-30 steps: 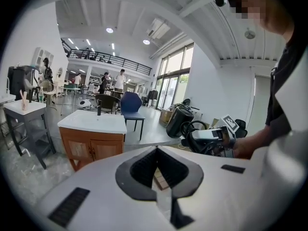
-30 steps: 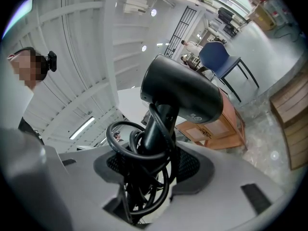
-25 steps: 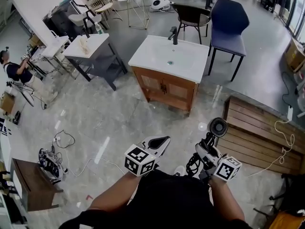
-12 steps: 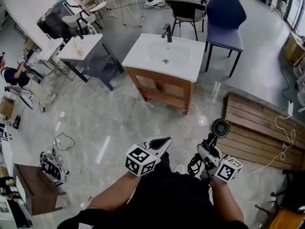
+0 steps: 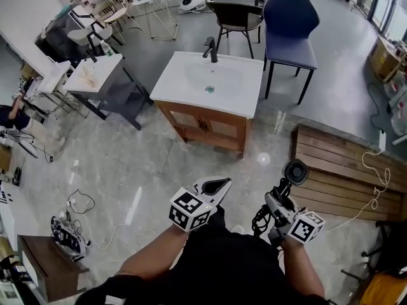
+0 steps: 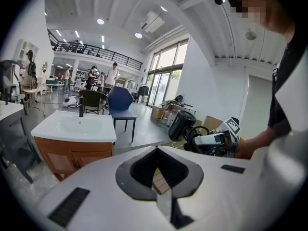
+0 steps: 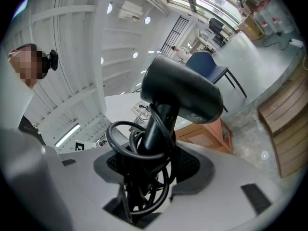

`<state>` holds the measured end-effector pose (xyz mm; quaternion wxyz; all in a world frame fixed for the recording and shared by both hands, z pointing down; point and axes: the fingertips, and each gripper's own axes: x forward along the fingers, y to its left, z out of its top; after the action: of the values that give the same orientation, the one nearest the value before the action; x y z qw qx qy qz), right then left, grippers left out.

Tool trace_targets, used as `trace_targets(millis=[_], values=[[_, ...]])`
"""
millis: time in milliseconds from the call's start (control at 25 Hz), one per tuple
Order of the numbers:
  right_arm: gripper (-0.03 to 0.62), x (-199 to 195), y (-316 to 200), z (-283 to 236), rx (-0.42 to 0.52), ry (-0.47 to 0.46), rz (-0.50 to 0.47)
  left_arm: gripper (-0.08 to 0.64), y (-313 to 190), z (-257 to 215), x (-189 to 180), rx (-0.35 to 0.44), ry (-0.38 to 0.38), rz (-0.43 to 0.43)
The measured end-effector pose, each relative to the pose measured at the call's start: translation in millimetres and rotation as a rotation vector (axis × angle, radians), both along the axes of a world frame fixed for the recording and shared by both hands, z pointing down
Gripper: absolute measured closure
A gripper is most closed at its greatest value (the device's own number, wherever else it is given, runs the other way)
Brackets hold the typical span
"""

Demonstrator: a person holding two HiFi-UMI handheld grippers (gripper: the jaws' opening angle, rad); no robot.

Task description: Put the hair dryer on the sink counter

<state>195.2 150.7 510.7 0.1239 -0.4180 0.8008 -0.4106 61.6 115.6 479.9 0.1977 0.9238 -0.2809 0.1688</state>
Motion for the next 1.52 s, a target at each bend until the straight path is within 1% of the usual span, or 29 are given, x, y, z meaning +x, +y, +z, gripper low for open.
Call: trace_targets(millis=[200,440,760,960,1160,1520], values=[[0.368,-5.6,-43.9,-6.1,0.002,0.013,0.015,0.56,-41.7,0.7,-10.1,-0.003,0.005,0.005],[0.368,-26.5,-108.6,-22.8,0.031,0.06,-0.007,0.56,-110.9,-8.8,-32.7,0.018,0.028,-0.014],[0.368,-58.2,-176.1,-25.2,0.022,0.079,0.011,0.56,-181.0,-5.2,-64.0,0.01,0.024,0.019],[0.368,-74.4,-212.4,-22.8,0.019,0.099,0.039,0.56,-223.2,-6.7,-79.0,0.031,0.037,0.05],[0.368,-86.0,-238.6,-21.6,0.013,0.123,0.068,0.56,-253.6,-7.6,-95.9,0.046,0.049,0.062],[0.368,-103.6,-272.7,-20.0,-0.007,0.144,0.062,0.56,-276.8,8.0,-122.2,0.009,0.053,0.038]])
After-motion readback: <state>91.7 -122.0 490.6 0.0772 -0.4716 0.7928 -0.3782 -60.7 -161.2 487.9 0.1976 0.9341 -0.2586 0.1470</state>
